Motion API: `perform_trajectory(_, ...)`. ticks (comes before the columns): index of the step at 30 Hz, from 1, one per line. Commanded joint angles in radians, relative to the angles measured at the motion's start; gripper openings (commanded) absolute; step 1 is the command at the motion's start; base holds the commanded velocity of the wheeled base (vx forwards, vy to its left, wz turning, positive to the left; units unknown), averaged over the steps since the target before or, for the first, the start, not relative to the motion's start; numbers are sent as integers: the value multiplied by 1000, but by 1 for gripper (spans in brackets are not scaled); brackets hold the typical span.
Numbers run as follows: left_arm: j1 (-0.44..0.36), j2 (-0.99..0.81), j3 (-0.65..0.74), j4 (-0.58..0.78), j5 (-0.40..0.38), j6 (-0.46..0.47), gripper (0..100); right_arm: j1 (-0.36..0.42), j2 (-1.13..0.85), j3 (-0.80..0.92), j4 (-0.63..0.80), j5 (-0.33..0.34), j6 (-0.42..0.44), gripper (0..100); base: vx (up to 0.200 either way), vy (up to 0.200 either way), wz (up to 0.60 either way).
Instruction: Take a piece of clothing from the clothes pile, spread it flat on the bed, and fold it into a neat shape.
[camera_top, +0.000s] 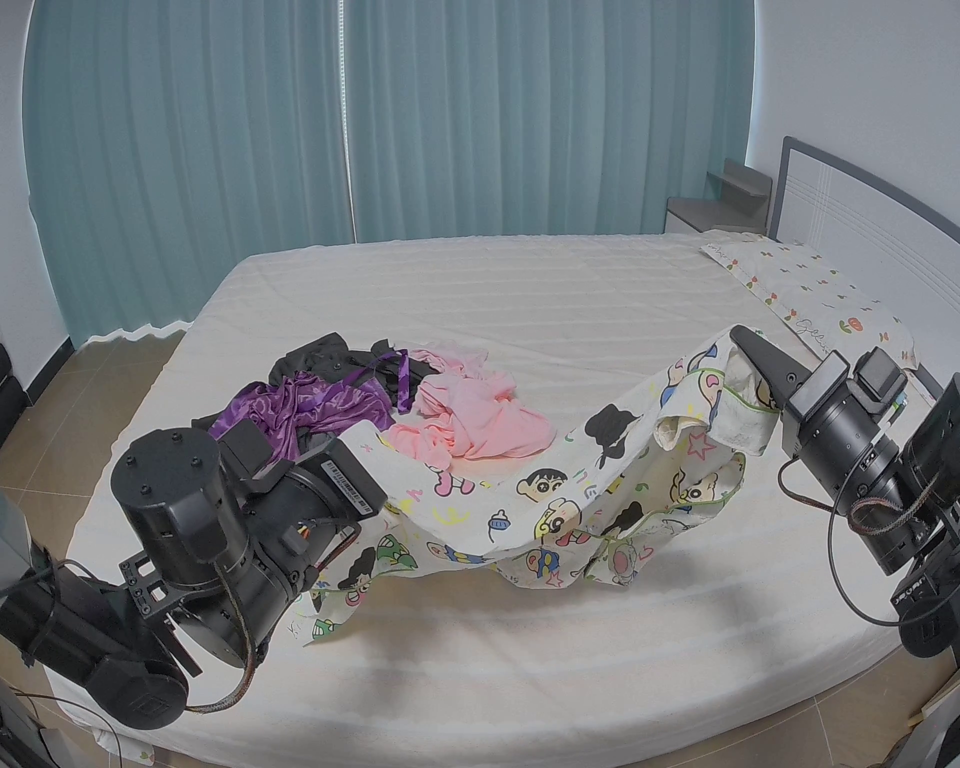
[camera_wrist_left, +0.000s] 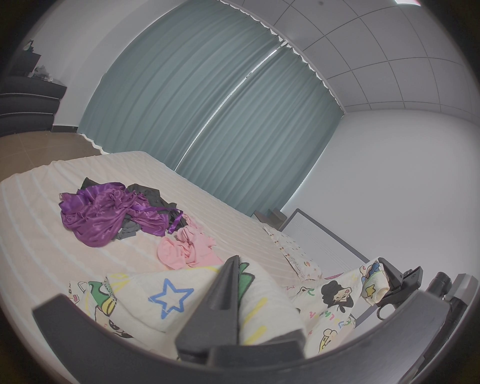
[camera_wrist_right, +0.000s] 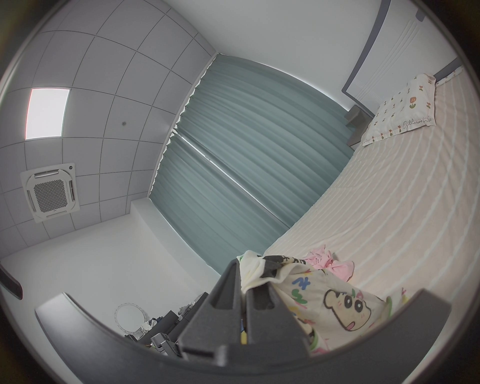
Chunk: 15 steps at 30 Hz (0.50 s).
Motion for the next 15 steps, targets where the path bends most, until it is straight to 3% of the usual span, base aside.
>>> perform_trajectory(1, 0, -2, 0, 0, 2, 2, 0, -1, -2, 0, 0, 0, 0, 0, 0, -200, 0)
perform_trajectory(15, 0, -5, 0, 0, 2, 4, 0, -13, -14, -2, 0, 0, 0, 0, 0, -200, 0)
